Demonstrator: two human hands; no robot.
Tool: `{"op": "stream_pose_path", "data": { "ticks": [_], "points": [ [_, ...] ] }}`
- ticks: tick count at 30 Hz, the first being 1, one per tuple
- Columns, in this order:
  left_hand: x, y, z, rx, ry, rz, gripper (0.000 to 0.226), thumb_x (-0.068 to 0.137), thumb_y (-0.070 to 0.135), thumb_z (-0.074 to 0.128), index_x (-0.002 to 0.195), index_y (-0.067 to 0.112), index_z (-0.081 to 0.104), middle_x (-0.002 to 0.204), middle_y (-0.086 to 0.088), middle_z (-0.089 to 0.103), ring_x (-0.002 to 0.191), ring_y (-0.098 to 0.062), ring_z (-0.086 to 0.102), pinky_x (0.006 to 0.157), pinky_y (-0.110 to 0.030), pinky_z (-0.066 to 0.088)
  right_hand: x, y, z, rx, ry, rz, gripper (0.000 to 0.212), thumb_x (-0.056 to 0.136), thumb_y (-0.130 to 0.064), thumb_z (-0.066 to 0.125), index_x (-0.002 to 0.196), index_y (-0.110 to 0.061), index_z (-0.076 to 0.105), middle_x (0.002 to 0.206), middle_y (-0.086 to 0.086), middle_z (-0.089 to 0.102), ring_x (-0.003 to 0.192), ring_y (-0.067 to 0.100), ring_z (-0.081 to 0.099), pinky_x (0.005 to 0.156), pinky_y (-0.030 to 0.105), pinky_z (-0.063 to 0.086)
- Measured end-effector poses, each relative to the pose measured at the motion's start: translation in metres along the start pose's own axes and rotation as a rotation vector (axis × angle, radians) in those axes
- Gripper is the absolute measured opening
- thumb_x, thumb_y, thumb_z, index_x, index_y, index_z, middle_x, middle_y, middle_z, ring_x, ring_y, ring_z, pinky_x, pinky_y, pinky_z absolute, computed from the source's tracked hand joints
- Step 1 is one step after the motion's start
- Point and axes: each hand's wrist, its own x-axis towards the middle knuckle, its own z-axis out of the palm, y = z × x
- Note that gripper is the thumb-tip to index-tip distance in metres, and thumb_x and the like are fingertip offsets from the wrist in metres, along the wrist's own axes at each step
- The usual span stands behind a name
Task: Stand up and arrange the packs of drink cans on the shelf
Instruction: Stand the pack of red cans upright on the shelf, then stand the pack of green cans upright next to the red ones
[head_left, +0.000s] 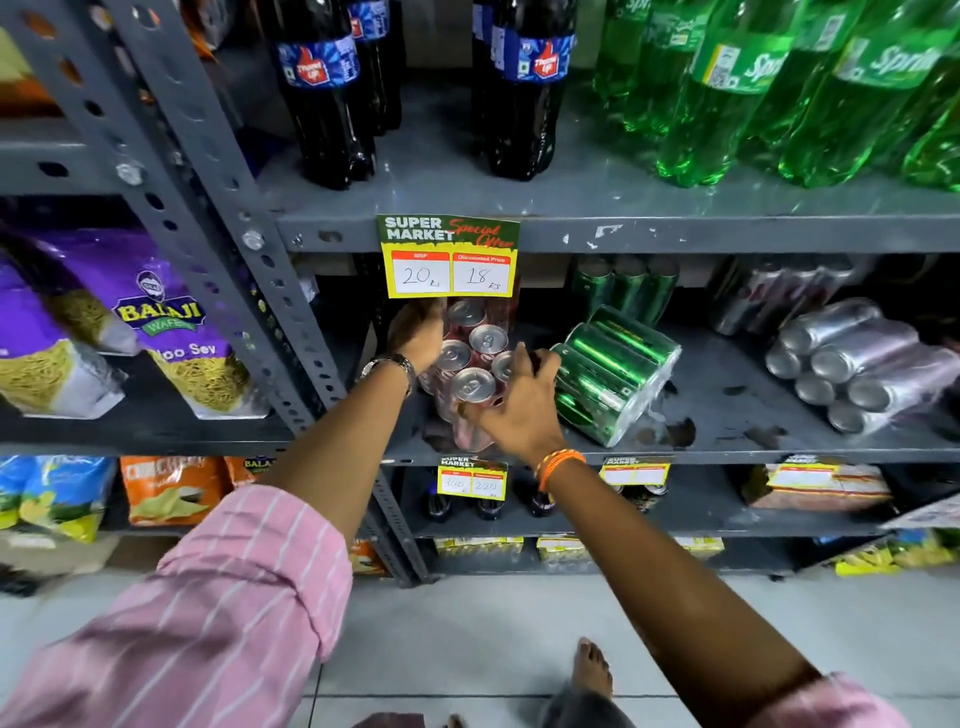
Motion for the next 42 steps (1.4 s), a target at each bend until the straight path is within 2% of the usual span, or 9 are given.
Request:
{"op": "stream_pose_path", "data": {
  "ticks": [4,7,12,16,24,29,33,37,42],
  "points": [
    [-0.027,-0.010,-0.009,-0.018,0.057,-0.050,0.060,0.103,0.044,0.021,0.128,0.003,0.058,0.140,-0.023,0.054,0.129,-0.036,0.051,0.109,-0.042,0.036,0.028,0.009,-0.028,-0.100,-0.260,-0.018,0.122,0.071,-0.030,0.087,0.162,-0.006,0.009,0.145,0.008,0.026,0.139,0.027,0.039,0.113,0.015,0.021],
    [-0.047,-0.019,-0.007,-0.007,0.038,-0.121,0.063,0.102,0.048,0.017,0.142,0.007,0.044,0.152,-0.020,0.041,0.140,-0.035,0.040,0.114,-0.041,0.029,0.051,0.008,-0.048,-0.239,-0.407,-0.055,0.112,0.079,-0.016,0.078,0.162,-0.009,0.004,0.159,0.011,0.019,0.150,0.033,0.029,0.120,0.024,0.023],
    [-0.078,-0.027,-0.002,-0.077,0.163,-0.144,0.060,0.099,0.052,0.023,0.115,0.010,0.062,0.126,-0.021,0.063,0.116,-0.037,0.059,0.093,-0.037,0.040,0.070,0.006,-0.067,-0.271,-0.551,-0.072,0.114,0.077,-0.007,0.079,0.163,-0.013,0.004,0.167,0.004,0.010,0.154,0.027,0.023,0.115,0.020,0.024],
    [-0.094,-0.038,-0.005,-0.078,0.194,-0.086,0.055,0.102,0.042,0.025,0.122,0.004,0.059,0.141,-0.022,0.049,0.134,-0.036,0.045,0.110,-0.038,0.033,0.077,0.004,-0.067,-0.278,-0.608,-0.099,0.114,0.074,-0.003,0.079,0.163,-0.015,0.008,0.166,0.002,0.014,0.154,0.026,0.023,0.127,0.035,0.024],
    [-0.101,-0.039,-0.010,-0.073,0.137,-0.046,0.054,0.103,0.042,0.023,0.136,0.008,0.050,0.151,-0.018,0.040,0.144,-0.031,0.033,0.120,-0.041,0.023,0.082,0.007,-0.070,-0.258,-0.633,-0.133,0.115,0.076,-0.004,0.080,0.163,-0.019,0.007,0.167,0.002,0.012,0.154,0.025,0.020,0.124,0.028,0.021],
    [-0.124,-0.029,-0.008,-0.090,0.197,0.035,0.055,0.102,0.040,0.034,0.147,0.009,0.037,0.152,-0.013,0.037,0.146,-0.028,0.030,0.120,-0.039,0.021,0.078,0.016,-0.099,0.042,-0.537,-0.108,0.115,0.071,0.002,0.086,0.161,-0.012,0.015,0.167,0.006,0.025,0.152,0.020,0.028,0.124,0.034,0.028],
    [-0.154,0.000,0.009,-0.146,0.317,0.204,0.046,0.096,0.035,0.040,0.137,0.017,0.050,0.132,0.001,0.050,0.131,-0.022,0.045,0.110,-0.039,0.035,0.088,0.045,-0.144,0.226,-0.146,-0.019,0.077,0.076,-0.004,0.084,0.145,-0.001,0.049,0.146,0.015,0.058,0.136,0.029,0.055,0.118,0.040,0.042],
    [-0.166,0.039,0.049,-0.286,0.236,0.375,0.033,0.094,0.024,0.051,0.125,0.014,0.060,0.123,-0.001,0.063,0.116,-0.023,0.059,0.102,-0.045,0.048,0.107,0.082,-0.176,0.159,0.059,0.052,0.050,0.083,-0.009,0.080,0.130,-0.001,0.064,0.134,0.014,0.067,0.123,0.024,0.064,0.092,0.013,0.042],
    [-0.161,0.079,0.125,-0.621,-0.170,-0.280,0.023,0.089,0.018,0.066,0.110,0.012,0.063,0.118,0.000,0.062,0.115,-0.016,0.058,0.110,-0.040,0.042,0.131,0.120,-0.197,-0.127,-0.116,0.114,0.054,0.089,-0.033,0.073,0.135,-0.005,0.062,0.143,0.013,0.061,0.135,0.029,0.055,0.114,0.036,0.042]
  ]
}}
